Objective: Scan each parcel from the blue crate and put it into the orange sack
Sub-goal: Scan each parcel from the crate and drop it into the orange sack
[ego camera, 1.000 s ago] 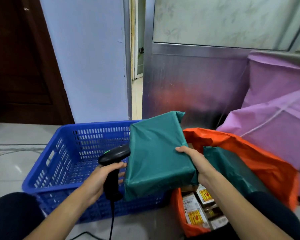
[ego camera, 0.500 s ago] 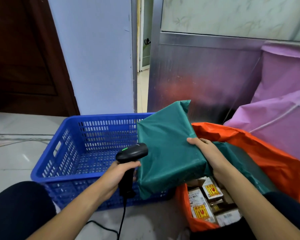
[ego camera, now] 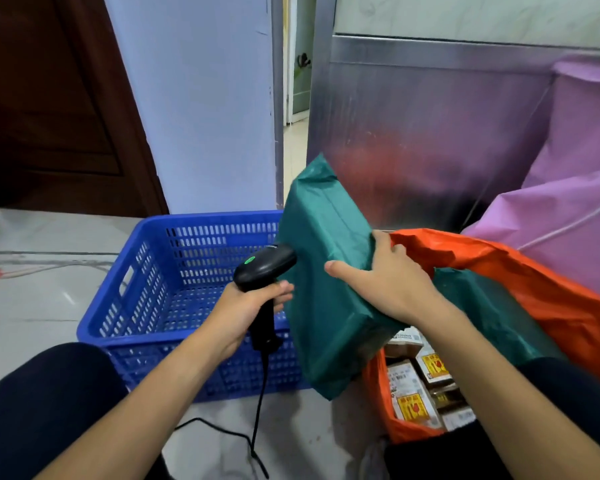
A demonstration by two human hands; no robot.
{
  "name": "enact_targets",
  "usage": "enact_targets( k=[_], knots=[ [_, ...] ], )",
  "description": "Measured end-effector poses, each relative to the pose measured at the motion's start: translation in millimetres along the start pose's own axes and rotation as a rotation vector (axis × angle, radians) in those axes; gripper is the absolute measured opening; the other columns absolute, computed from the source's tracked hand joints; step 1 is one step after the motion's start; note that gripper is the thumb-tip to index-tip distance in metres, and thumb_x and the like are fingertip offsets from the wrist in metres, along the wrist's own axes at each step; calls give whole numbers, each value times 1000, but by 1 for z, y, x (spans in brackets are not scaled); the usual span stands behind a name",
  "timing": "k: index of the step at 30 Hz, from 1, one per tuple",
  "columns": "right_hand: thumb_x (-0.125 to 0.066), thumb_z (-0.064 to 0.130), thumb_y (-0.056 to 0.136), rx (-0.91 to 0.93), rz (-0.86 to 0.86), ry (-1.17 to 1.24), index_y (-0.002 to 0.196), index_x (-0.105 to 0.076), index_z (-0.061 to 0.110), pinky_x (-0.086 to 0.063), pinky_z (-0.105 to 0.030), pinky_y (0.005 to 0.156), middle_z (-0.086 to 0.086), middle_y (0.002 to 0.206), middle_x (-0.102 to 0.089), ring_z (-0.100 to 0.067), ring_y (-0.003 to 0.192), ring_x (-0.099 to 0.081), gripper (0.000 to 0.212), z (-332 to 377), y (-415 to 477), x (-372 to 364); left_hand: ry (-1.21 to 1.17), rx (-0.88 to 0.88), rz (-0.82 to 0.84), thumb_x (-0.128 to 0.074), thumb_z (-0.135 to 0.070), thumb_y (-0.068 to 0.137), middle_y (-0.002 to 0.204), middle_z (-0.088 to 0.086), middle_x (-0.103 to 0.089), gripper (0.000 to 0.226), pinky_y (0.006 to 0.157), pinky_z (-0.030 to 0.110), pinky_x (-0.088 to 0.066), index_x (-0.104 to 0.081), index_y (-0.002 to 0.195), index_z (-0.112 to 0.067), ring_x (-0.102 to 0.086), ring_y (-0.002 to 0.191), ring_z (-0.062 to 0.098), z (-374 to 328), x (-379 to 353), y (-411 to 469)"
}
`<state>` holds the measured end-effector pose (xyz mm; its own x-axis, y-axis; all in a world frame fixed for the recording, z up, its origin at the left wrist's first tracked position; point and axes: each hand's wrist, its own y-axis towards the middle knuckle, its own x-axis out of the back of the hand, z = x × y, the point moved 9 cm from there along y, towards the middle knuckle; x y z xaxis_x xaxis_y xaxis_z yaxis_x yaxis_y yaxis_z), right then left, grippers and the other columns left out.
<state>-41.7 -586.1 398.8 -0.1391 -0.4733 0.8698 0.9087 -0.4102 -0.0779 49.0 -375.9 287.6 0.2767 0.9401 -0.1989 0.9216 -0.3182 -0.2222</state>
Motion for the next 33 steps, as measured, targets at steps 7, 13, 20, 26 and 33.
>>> enact_targets(
  k=[7,13,20,26,33],
  knots=[
    [-39,94,77,131,-18,-191,161,-11,17,-43,-46,100,-19,150,-43,-40,130,-53,118,42,-11,-24,-114,-77,-86,-77,-11,92,101,18,-80,19,90,46,-60,-73,110,-6,-77,100,37,-19,10,-3],
    [-58,62,94,218,0,114,158,-25,27,-38,-36,105,0,152,-51,-25,136,-50,81,43,-8,-25,-137,-89,-122,-81,-22,89,104,17,-80,26,81,39,-64,-77,112,-11,-79,86,28,-31,16,-10],
    [-71,53,82,325,237,620,162,-12,38,-38,-36,118,20,154,-43,-2,138,-47,101,62,-18,-62,-119,29,-207,-88,-52,60,99,11,-82,67,87,40,-61,-77,108,-6,-80,91,26,-36,45,-7],
    [-54,69,92,446,370,764,157,-26,50,-19,-22,122,56,146,-15,27,138,-19,74,79,-22,-87,-201,156,-94,-82,-49,76,124,14,-76,63,106,47,-52,-74,128,-15,-72,117,32,-26,77,-4],
    [-63,71,85,280,113,443,133,-54,29,-43,-36,108,11,132,-49,-4,122,-50,64,45,3,-121,-221,164,-235,-70,-30,95,92,12,-79,29,58,31,-60,-76,114,-8,-76,69,25,-27,114,-6]
  ],
)
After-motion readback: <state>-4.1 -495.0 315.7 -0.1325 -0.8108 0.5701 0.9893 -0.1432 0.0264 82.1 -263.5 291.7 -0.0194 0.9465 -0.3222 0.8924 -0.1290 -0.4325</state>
